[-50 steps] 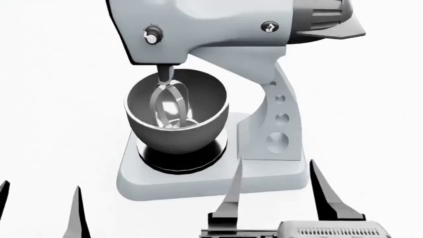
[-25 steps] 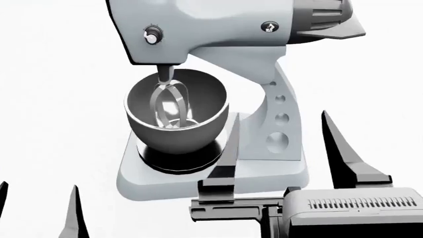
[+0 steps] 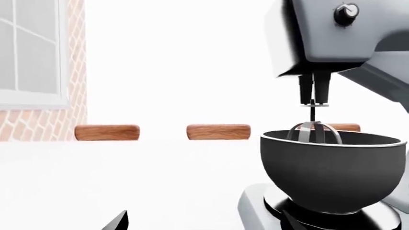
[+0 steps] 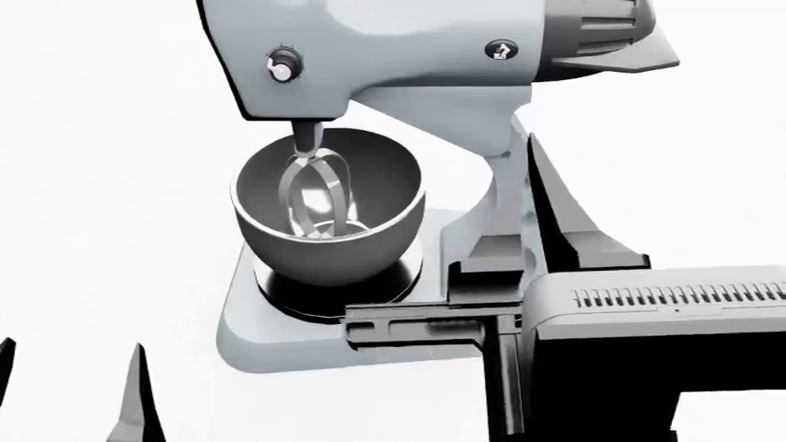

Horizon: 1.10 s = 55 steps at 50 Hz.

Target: Open the stand mixer head.

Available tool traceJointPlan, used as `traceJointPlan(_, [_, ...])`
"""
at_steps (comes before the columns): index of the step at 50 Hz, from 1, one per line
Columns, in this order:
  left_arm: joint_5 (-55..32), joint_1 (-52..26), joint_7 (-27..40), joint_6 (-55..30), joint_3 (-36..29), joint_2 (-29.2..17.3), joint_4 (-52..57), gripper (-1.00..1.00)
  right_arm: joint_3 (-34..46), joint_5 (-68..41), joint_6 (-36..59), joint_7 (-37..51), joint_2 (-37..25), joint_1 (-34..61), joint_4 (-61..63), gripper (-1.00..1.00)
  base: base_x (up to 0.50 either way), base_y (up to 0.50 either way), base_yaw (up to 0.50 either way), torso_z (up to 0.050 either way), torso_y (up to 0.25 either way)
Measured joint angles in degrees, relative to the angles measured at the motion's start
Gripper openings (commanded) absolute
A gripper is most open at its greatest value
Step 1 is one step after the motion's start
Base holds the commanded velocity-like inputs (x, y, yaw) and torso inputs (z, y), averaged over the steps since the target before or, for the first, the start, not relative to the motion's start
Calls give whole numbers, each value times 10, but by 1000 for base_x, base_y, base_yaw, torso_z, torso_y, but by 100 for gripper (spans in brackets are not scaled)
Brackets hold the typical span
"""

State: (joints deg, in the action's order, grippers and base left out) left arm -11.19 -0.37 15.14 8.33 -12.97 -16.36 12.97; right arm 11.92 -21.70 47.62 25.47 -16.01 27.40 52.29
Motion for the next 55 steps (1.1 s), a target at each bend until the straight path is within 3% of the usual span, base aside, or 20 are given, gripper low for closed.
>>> traceJointPlan(18, [-14, 0, 2, 0, 0, -1, 1, 100, 38, 12, 25, 3, 28, 124, -138, -100, 0, 0, 0, 0, 0])
traceJointPlan(55, [-27, -3, 11, -1, -1, -5, -2, 100, 69, 50, -26, 19, 34, 165, -255, -100, 0, 0, 0, 0, 0])
